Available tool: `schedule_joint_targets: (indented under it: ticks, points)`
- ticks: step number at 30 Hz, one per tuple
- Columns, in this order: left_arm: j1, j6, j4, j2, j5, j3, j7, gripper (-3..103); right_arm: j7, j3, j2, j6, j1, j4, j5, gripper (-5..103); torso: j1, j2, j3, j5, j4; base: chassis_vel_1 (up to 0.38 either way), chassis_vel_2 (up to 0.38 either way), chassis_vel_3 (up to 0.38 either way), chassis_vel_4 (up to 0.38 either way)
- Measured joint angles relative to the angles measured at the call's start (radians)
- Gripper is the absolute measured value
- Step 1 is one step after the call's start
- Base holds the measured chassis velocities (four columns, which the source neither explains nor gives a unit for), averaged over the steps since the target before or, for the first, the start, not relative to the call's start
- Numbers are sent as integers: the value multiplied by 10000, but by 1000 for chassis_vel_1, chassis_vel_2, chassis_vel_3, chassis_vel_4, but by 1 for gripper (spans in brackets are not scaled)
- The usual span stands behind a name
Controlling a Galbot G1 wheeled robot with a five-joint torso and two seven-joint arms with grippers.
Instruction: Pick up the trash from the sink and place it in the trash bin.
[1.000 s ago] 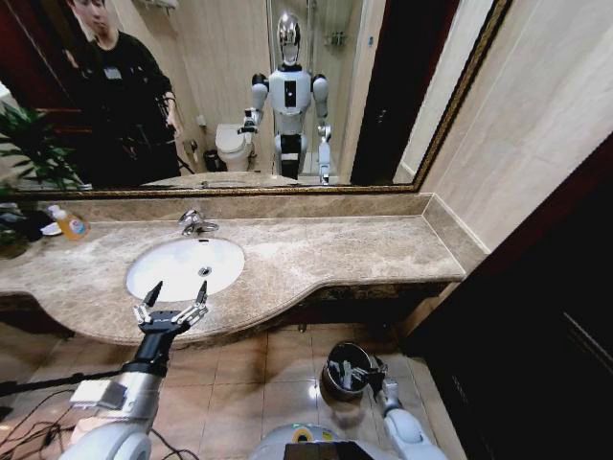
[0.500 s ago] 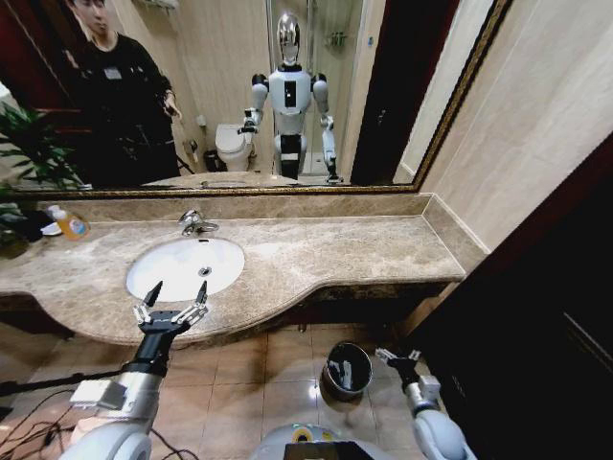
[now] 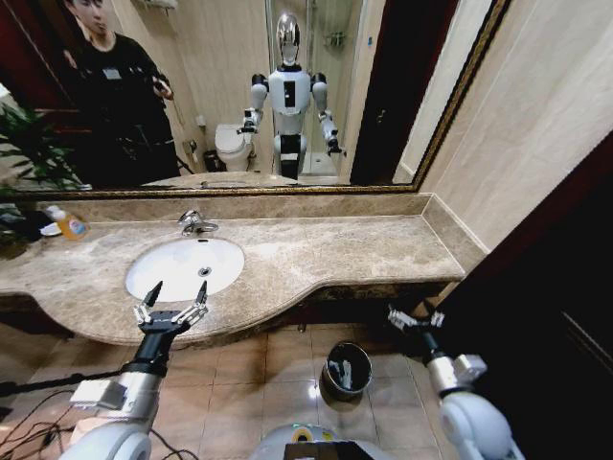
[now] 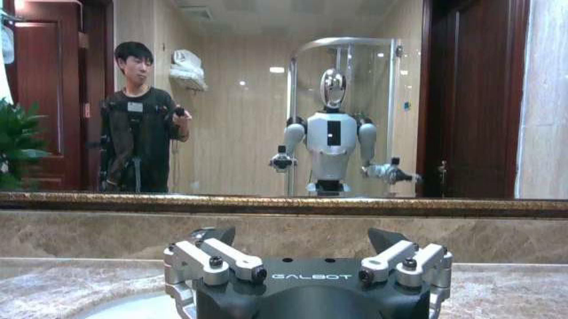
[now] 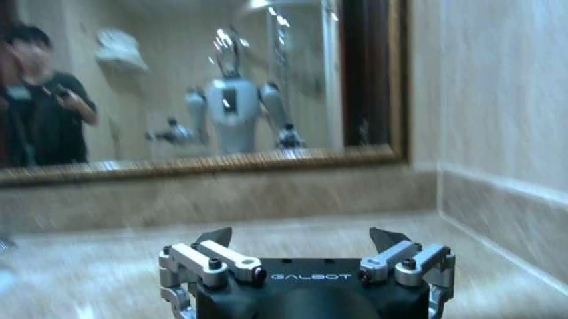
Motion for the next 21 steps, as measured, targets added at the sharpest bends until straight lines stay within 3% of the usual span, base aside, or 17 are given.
schedule_joint_targets:
  ticks: [5,8,21]
  points:
    - [0,0,0,0,0,1,0,100,-429,-134,-76,-1141,257,975,43,100,0,0,0,0,-1,0,0,0,0]
    - [0,0,0,-1,0,0,0,100,-372,-323,-24,-1353,368,1114,-68,100,0,0,0,1,0,0,0,0,0]
    - [0,0,0,0,0,0,0,100,-88,-586,17,-1424,511,1102,-492,100,0,0,0,1,0,0,0,0,0]
